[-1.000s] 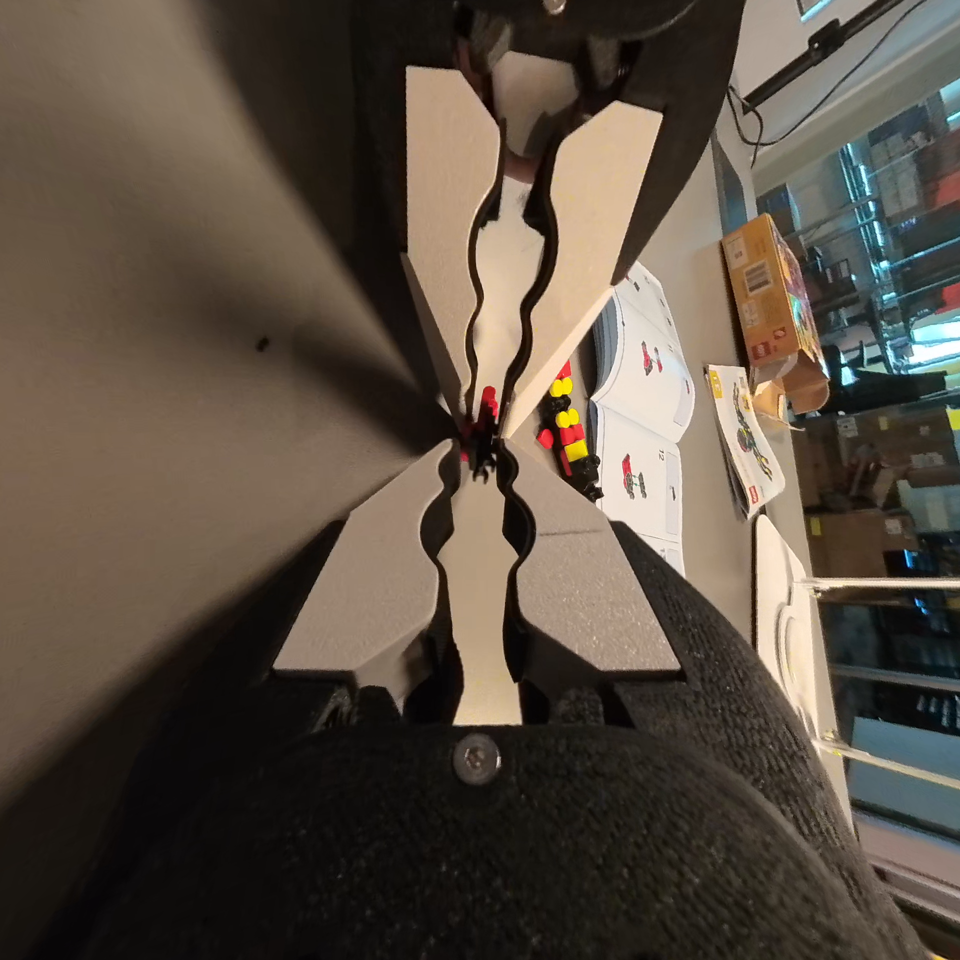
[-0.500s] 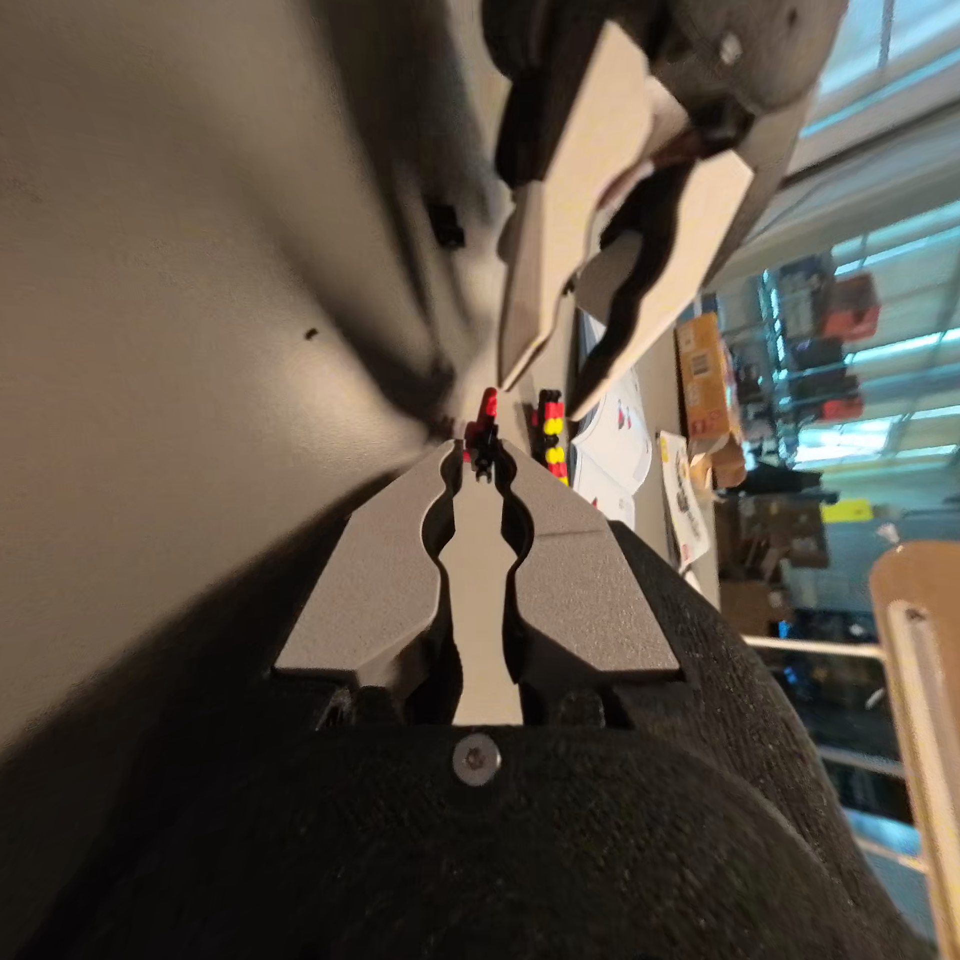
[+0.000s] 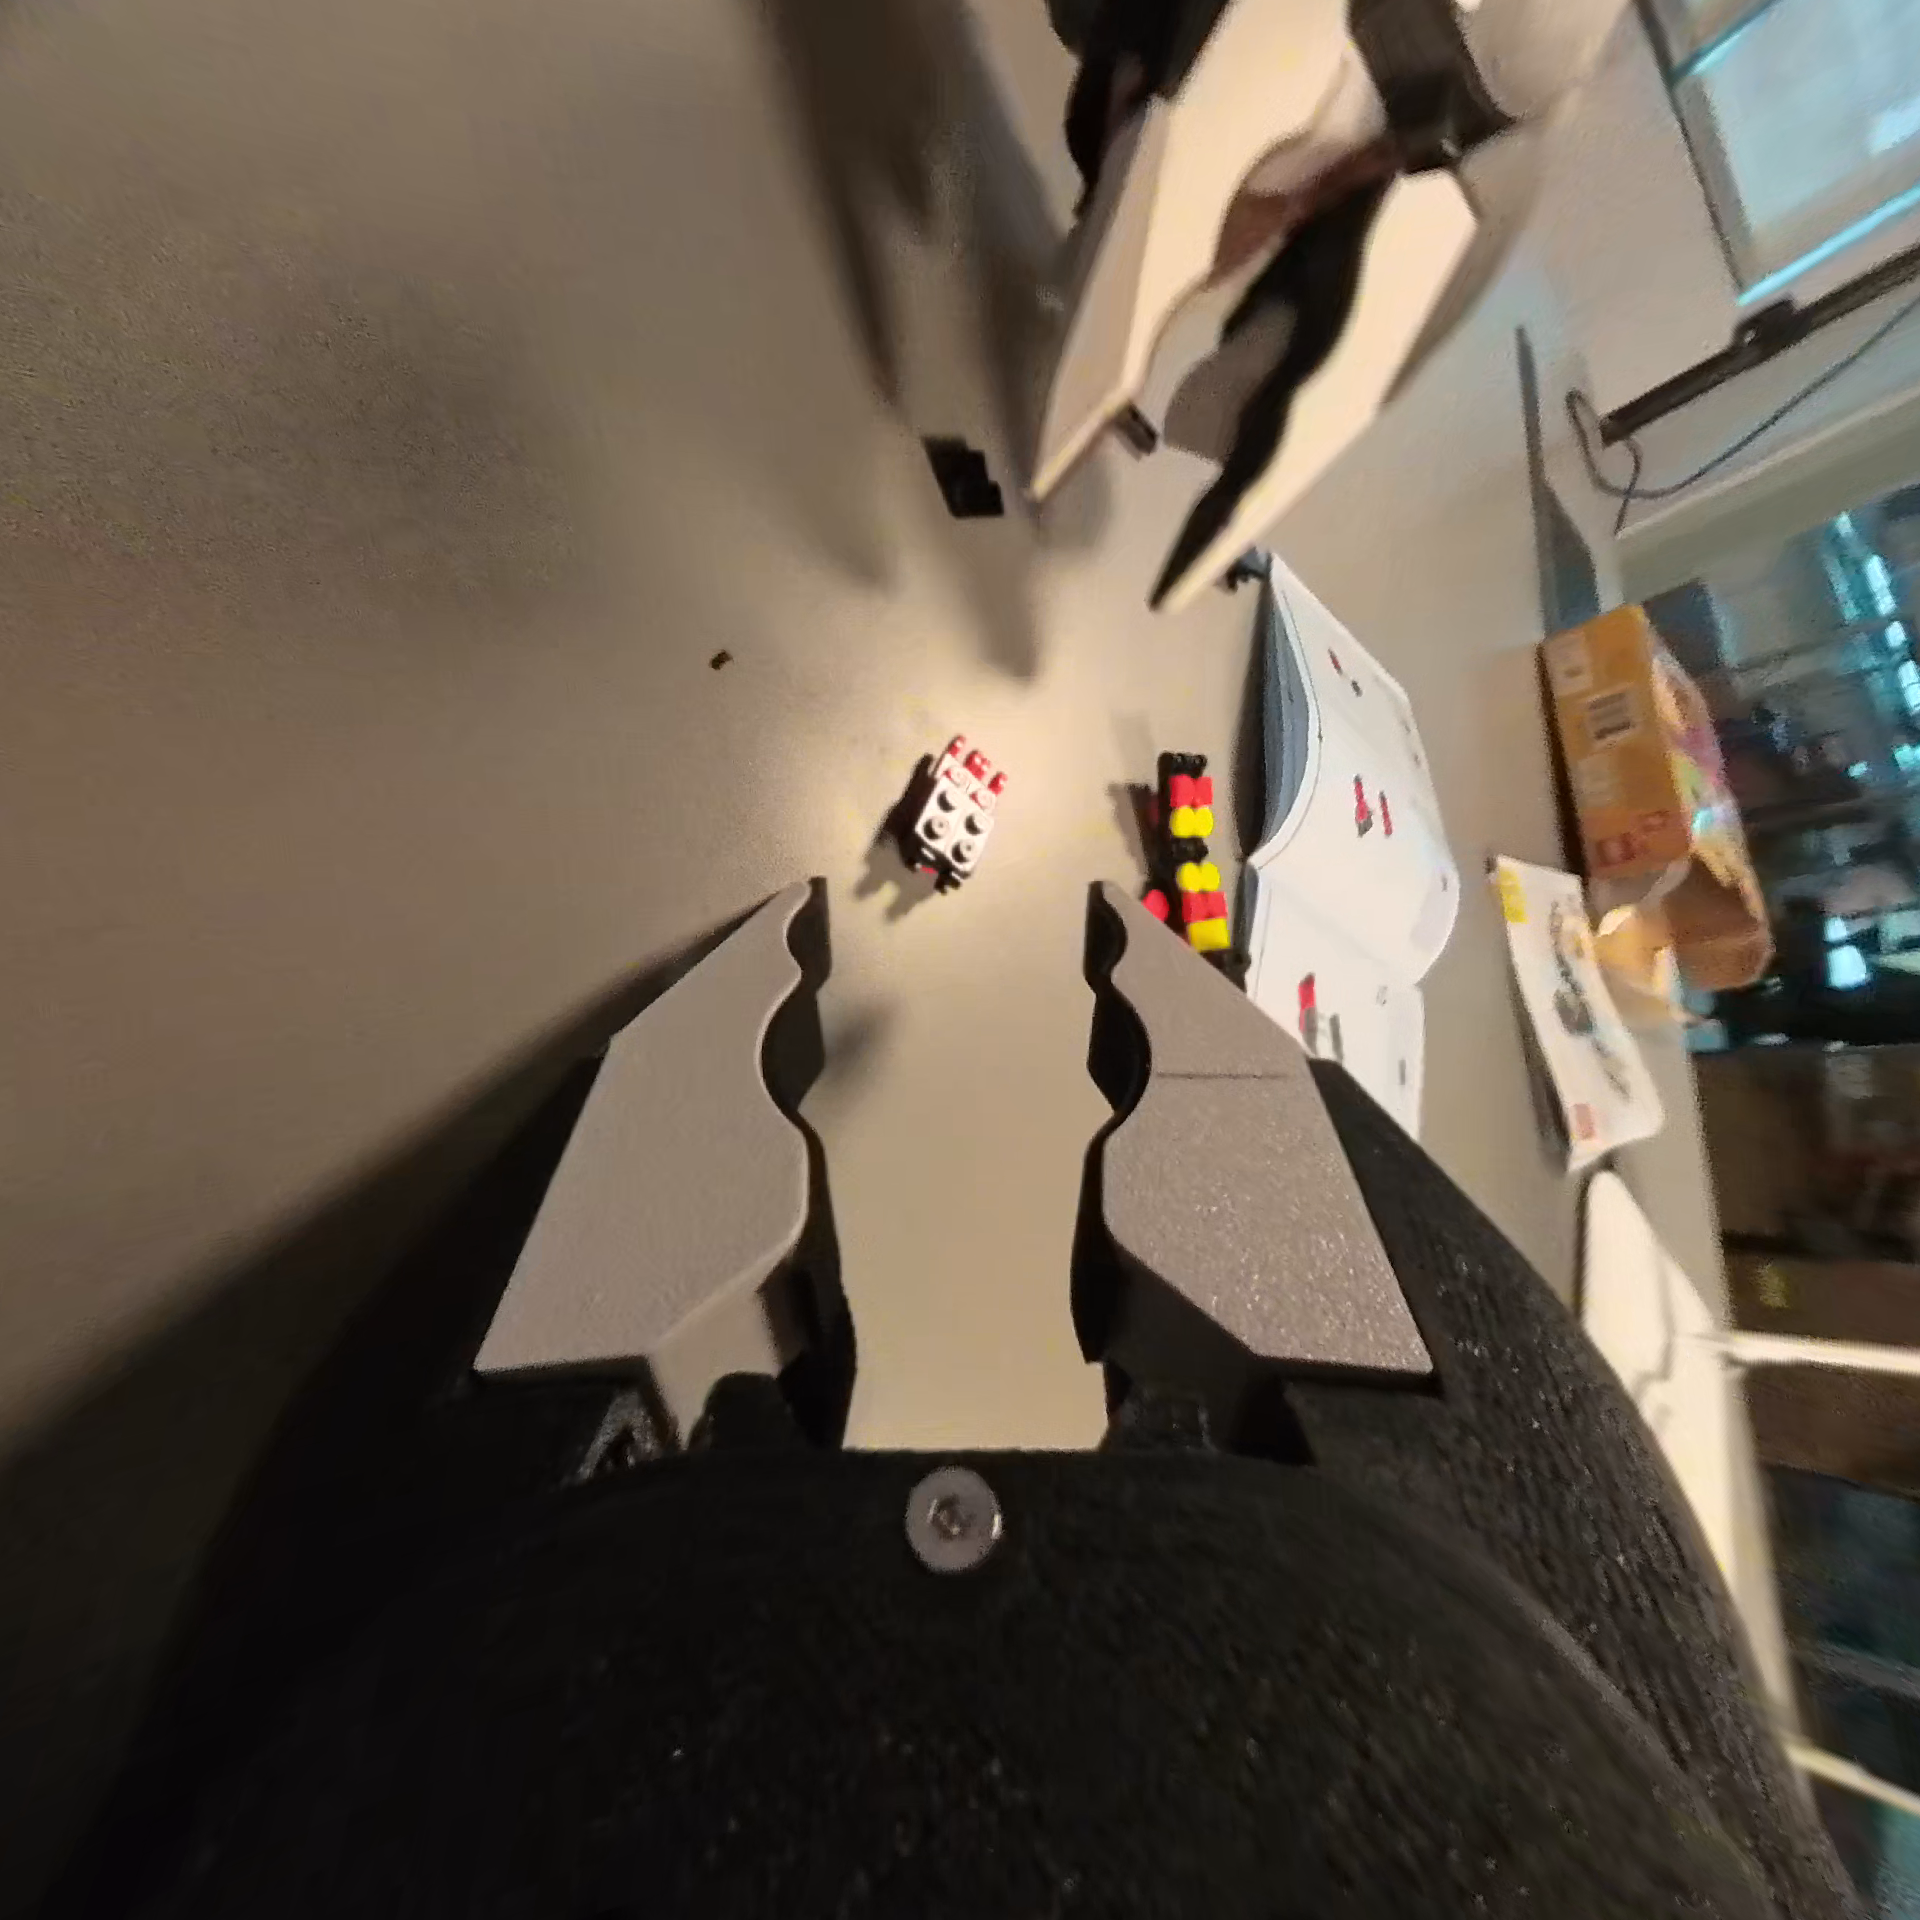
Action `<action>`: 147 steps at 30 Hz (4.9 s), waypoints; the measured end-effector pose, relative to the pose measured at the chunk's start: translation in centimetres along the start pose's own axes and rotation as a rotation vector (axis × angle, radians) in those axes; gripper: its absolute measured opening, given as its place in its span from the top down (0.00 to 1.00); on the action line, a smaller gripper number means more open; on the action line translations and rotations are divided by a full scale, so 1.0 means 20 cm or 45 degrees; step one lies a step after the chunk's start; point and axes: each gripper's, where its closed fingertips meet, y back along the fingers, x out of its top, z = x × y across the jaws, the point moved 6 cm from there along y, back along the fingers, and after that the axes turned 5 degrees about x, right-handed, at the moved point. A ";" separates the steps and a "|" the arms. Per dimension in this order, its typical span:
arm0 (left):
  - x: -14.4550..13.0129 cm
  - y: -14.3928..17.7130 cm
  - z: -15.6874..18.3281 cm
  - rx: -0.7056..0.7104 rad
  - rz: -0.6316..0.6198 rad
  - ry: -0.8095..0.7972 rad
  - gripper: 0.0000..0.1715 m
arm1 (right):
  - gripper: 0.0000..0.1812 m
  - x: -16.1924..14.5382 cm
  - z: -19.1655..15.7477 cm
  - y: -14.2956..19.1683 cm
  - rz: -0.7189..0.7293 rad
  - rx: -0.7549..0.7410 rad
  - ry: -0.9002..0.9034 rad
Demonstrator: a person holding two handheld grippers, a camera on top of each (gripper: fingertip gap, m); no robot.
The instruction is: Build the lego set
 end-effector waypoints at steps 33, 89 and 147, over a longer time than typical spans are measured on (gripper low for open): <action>0.09 0.10 0.20 -0.519 0.449 0.419 0.88 | 0.84 0.40 0.07 -0.13 0.460 0.007 -0.149; -0.01 0.16 0.13 0.427 0.488 -0.298 0.80 | 0.93 0.26 0.10 -0.34 -0.585 0.423 -1.091; 0.00 -0.19 0.25 -0.060 -0.072 -0.150 0.85 | 0.92 0.00 0.06 -0.15 0.043 0.296 -0.886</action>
